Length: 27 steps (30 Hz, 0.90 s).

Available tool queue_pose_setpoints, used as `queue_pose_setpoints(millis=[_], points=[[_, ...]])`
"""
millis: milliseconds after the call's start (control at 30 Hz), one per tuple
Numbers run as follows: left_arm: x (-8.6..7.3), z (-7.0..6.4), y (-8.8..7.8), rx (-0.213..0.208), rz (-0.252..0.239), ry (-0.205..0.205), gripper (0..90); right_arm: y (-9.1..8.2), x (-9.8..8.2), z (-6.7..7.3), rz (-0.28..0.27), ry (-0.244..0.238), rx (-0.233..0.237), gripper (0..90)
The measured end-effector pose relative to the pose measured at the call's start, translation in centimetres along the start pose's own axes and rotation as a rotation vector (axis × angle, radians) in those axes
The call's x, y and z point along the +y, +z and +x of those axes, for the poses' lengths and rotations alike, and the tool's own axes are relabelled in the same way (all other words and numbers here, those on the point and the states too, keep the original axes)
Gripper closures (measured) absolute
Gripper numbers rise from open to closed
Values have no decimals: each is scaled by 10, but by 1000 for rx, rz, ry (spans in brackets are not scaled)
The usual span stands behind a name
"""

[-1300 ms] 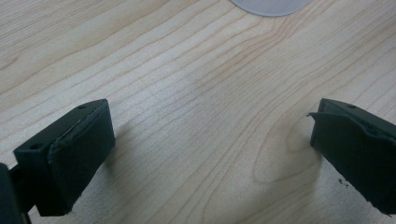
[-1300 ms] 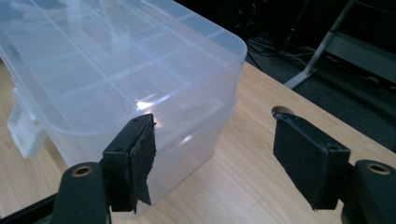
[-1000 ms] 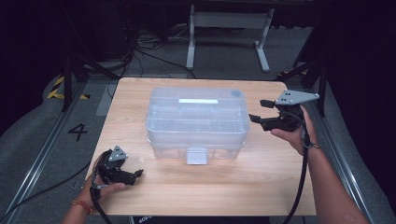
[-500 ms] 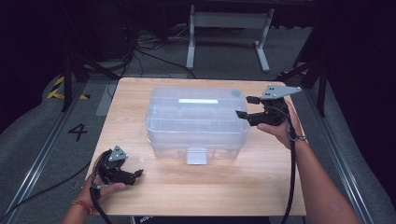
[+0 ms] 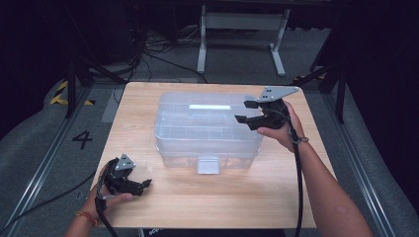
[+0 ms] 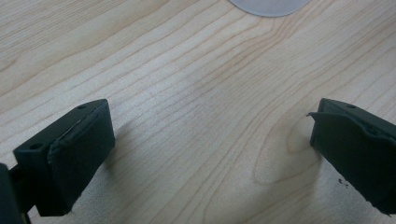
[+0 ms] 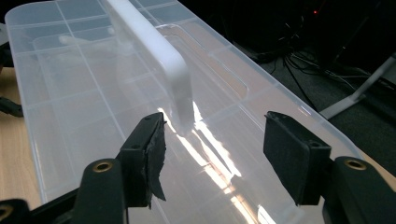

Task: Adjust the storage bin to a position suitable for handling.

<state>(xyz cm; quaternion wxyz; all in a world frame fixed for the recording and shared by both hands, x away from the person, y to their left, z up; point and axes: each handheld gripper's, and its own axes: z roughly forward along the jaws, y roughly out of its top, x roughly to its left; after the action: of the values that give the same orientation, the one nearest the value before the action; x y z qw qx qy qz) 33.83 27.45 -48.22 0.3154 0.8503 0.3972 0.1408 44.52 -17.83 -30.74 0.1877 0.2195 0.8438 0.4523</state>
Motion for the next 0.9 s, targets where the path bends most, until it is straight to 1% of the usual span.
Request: queue_pose_setpoints(millis=[100,167,200,233,433,467,500,567,600,633,667,700,733,767,833,900], points=[[0,0,0,1,-1,1,2,7,6,2,10,-5,28,401],[0,1,0,6,-4,10,2,11,9,3,17,-21,21,406],[0,0,0,0,-1,1,2,13,11,4,26,-26,28,407],[0,0,0,1,-1,2,2,15,12,5,26,-31,29,410],[0,0,0,4,-3,1,4,25,20,6,41,-29,28,430],[0,0,0,4,-3,2,4,27,22,7,50,-40,28,436],[0,0,0,9,-6,3,5,29,23,8,64,-54,15,446],[0,0,0,9,-6,1,5,30,24,9,63,-61,19,475],[0,0,0,9,-6,7,6,30,25,9,64,-66,14,483],[0,1,0,11,-13,7,12,31,25,9,70,-72,8,517],[0,1,-1,8,-9,2,17,32,25,10,72,-79,20,537],[0,1,-1,7,-7,1,21,32,25,10,73,-84,19,552],[0,0,-1,9,-9,-1,24,33,26,10,72,-86,13,600],[0,0,-1,11,-9,-1,27,33,26,9,70,-86,17,618],[-1,0,-1,10,-12,-1,28,34,26,9,66,-84,19,623],[0,1,-1,13,-14,4,29,36,27,10,78,-95,27,664]])
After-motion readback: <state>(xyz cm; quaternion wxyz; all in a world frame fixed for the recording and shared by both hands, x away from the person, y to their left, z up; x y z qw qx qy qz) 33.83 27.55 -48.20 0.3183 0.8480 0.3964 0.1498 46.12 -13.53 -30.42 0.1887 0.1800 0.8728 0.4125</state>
